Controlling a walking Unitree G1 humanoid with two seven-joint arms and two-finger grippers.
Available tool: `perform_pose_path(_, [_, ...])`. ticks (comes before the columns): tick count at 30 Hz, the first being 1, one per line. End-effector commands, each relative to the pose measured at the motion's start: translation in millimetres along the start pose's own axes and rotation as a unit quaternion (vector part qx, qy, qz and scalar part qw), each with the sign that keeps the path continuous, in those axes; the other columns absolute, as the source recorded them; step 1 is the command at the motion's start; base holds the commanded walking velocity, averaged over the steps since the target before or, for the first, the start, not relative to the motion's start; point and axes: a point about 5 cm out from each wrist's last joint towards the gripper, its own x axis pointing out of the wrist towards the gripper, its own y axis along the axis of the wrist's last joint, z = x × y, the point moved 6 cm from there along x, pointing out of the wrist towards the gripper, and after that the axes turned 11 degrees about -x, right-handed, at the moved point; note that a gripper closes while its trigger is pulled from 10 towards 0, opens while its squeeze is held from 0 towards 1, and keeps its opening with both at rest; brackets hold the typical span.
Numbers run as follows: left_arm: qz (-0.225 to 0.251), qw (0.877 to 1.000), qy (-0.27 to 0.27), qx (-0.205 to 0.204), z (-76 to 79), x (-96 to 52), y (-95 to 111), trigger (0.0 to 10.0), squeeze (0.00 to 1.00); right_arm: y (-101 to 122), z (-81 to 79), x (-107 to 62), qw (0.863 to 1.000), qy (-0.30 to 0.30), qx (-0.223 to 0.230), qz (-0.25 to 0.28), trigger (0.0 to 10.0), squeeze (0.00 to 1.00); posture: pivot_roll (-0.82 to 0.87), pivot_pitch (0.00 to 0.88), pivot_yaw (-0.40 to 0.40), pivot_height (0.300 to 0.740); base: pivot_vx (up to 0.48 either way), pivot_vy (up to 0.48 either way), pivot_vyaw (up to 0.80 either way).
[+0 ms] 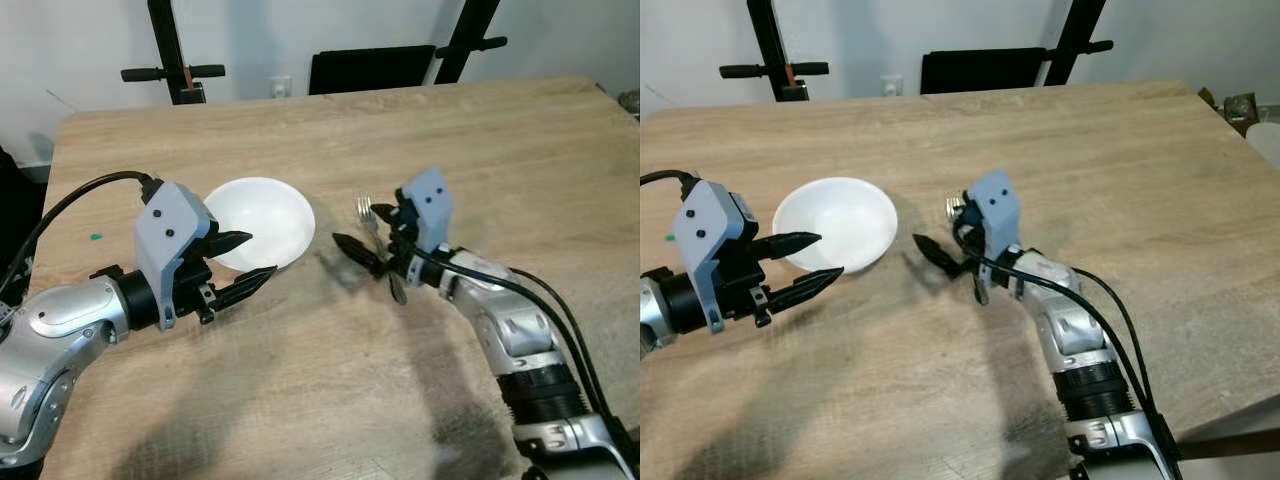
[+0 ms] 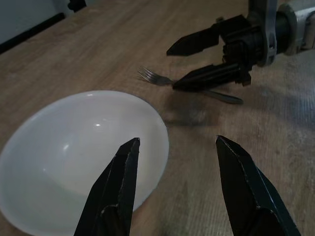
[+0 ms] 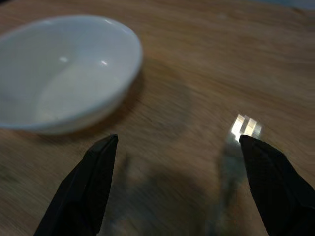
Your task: Setting the table
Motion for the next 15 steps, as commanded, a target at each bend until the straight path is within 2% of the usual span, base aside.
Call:
perform_pose_path(1, [-0.007,1.0,-0.005,-0.005,1.8,0.7,-5,10.0,0.0,-11,4.6,-5.8,1.0,-0.013,0.005,-0.015,10.0,0.0,-0.09,0.103,0.012,0.74,0.0,0.0,0.0])
perform_pose_path(8, [-0.016,1.0,-0.009,-0.002,1.3,2.6,-10,10.0,0.0,-36,0.4,-15.4,0.998,-0.011,0.016,-0.057,10.0,0.0,-0.09,0.101,0.016,0.74,0.0,0.0,0.0])
perform_pose_path(12, [-0.033,0.999,-0.015,0.005,-2.7,16.7,-23,10.0,0.0,-43,-9.7,-11.2,0.997,-0.002,0.023,-0.068,10.0,0.0,-0.09,0.098,0.025,0.74,0.0,0.0,0.0])
perform_pose_path(15, [-0.027,0.999,-0.02,0.002,-3.9,24.0,-19,10.0,0.0,-48,-14.9,-6.1,0.996,0.0,0.028,-0.081,10.0,0.0,-0.1,0.097,0.04,0.74,0.0,0.0,0.0])
